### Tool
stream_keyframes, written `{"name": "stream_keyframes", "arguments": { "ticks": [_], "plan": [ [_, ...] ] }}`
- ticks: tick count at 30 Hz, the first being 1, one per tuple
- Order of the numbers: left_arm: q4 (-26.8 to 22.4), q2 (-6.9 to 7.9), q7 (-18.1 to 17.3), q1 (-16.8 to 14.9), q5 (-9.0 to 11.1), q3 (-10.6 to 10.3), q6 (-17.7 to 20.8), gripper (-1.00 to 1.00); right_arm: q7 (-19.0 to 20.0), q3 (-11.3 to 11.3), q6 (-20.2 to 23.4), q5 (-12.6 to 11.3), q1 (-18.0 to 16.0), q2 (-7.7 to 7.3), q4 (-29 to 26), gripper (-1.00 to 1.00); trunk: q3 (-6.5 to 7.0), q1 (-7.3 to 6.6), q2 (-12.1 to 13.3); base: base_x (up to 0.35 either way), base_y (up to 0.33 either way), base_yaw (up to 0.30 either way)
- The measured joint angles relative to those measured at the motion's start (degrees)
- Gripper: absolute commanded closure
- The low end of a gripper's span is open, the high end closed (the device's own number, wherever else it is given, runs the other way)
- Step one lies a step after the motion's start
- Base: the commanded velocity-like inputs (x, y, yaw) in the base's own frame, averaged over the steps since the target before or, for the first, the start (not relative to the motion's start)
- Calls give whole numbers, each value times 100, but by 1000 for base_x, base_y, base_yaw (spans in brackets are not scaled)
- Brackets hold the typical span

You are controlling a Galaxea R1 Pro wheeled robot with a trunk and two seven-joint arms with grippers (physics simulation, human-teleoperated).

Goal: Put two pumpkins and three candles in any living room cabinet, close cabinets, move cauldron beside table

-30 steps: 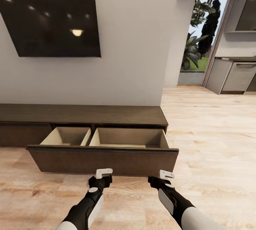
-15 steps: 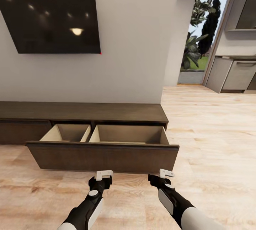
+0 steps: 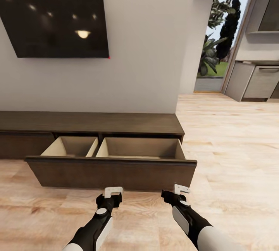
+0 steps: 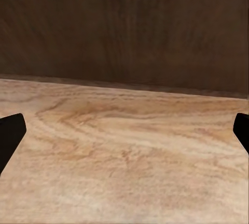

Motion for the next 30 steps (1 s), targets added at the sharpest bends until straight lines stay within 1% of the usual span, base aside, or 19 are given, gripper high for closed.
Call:
{"name": "stream_keyframes", "arguments": {
  "ticks": [8,15,17,30],
  "plan": [
    [8,1,0,0,-3,2,-18,-100,-2,1,-18,1,0,1,2,-100,0,0,0,289,0,0],
    [8,-3,0,0,-9,-13,-27,-100,0,1,-34,1,0,-9,2,-100,0,0,0,70,0,0],
    [8,-6,0,0,-8,-16,-29,-100,0,1,-35,0,0,-10,2,-100,-38,29,-50,8,0,0],
    [8,-8,0,0,-12,-24,-42,-100,1,1,-66,0,0,-11,2,-100,-326,63,-67,1,0,0]
  ]
}}
